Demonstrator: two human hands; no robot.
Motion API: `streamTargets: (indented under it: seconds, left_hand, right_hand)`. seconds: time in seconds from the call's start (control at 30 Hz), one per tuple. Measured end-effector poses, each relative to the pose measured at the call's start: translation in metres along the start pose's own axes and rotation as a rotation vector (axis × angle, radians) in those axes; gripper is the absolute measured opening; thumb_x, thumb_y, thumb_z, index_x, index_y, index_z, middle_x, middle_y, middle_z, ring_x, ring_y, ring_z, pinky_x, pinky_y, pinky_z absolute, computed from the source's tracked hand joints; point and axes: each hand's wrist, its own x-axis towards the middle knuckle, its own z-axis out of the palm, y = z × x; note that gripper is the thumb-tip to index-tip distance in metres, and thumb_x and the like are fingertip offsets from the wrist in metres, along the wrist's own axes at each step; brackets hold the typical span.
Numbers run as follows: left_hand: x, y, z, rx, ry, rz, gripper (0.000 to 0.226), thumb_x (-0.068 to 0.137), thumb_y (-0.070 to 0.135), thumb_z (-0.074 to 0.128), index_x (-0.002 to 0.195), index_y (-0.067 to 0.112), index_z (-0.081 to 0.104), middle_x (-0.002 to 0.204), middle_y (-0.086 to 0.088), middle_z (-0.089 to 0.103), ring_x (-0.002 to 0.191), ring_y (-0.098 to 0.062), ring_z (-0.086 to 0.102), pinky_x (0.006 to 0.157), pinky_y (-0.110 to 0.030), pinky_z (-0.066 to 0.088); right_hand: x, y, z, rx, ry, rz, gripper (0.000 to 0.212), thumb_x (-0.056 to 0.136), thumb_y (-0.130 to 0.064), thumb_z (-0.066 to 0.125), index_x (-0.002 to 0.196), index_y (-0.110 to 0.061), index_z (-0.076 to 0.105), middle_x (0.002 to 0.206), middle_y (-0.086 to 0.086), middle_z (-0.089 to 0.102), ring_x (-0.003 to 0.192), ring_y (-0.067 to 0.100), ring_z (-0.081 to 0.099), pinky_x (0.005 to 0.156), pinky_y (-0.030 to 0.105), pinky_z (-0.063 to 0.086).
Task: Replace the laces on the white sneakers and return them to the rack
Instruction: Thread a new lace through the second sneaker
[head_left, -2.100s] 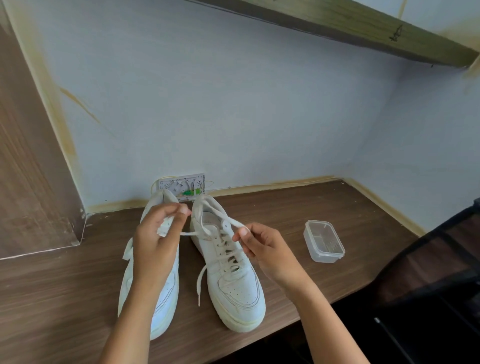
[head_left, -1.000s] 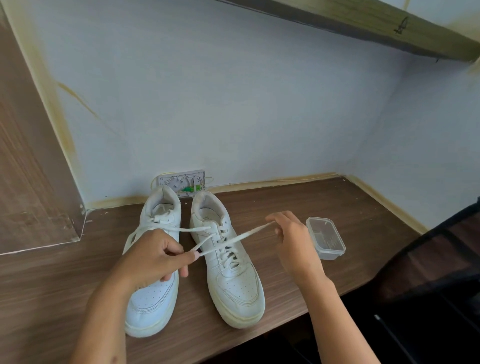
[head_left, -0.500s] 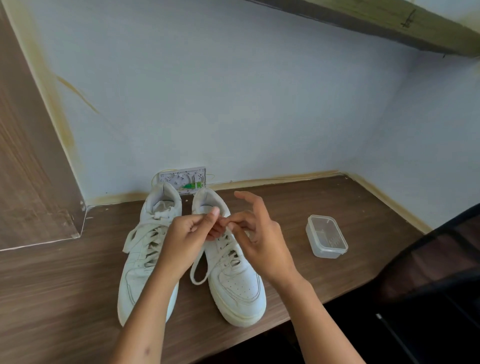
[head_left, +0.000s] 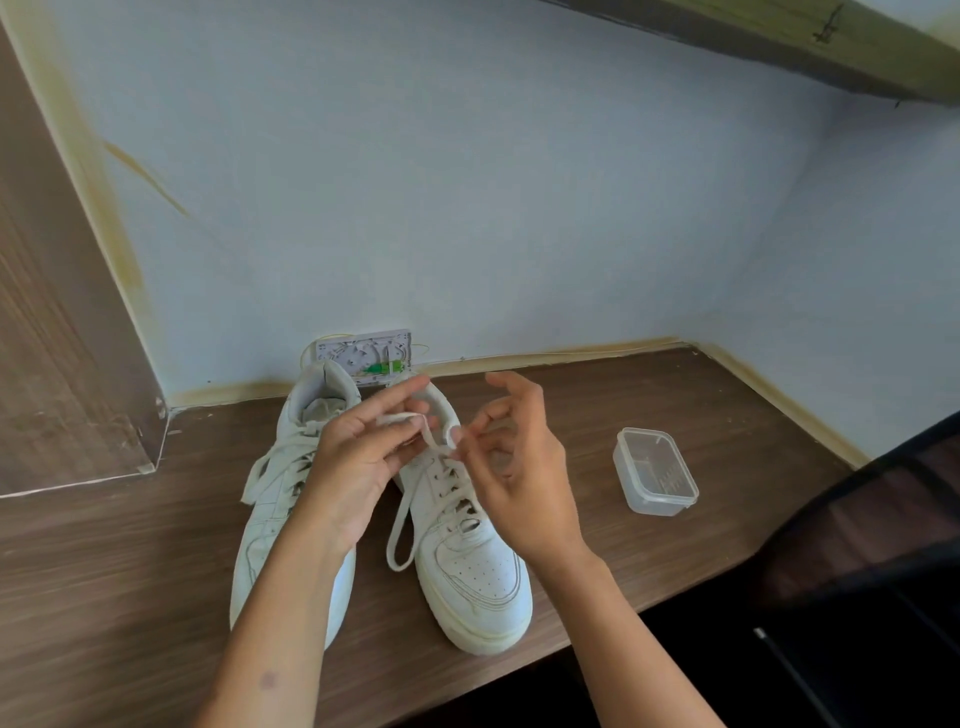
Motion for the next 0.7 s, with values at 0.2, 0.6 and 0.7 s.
streamTargets:
  seconds: [0.2,0.6,0.7]
  left_hand:
    - [0.01,0.001,-0.011,-0.092,0.081,0.007,0.033,0.096,-0.002,0.042,0.121,0.002,0.063,0.081,-0.004,0.056,0.061,-0.009,0.051,0.058,-0.017,0.048]
    - [0.012,0.003,-0.015,0.782,0.273,0.545,0.007,0.098,0.022,0.056,0.095,0.022,0.062,0.079,0.009,0.069,0.062,0.004,0.055,0.062,-0.008,0.037]
    - [0.011,-0.007,-0.004,0.898,0.191,0.545,0.012,0.091,0.015,0.065,0.1,0.019,0.072,0.093,0.011,0.069,0.083,0.012,0.06,0.072,-0.002,0.041]
  right_hand:
    - [-0.001,0.028,-0.002,-0.519,-0.198,0.312,0.015,0.1,-0.035,0.05,0.101,-0.022,0.057,0.1,-0.011,0.058,0.084,0.006,0.059,0.077,0.036,0.054]
    - [0.004,0.026,0.007,-0.464,-0.073,0.342,0.028,0.096,-0.045,0.053,0.082,-0.021,0.059,0.076,-0.009,0.063,0.066,0.008,0.059,0.065,0.033,0.054]
    - [0.011,0.024,0.018,-0.464,-0.027,0.321,0.035,0.092,-0.053,0.056,0.081,-0.02,0.057,0.076,-0.007,0.063,0.069,0.01,0.06,0.063,0.031,0.052]
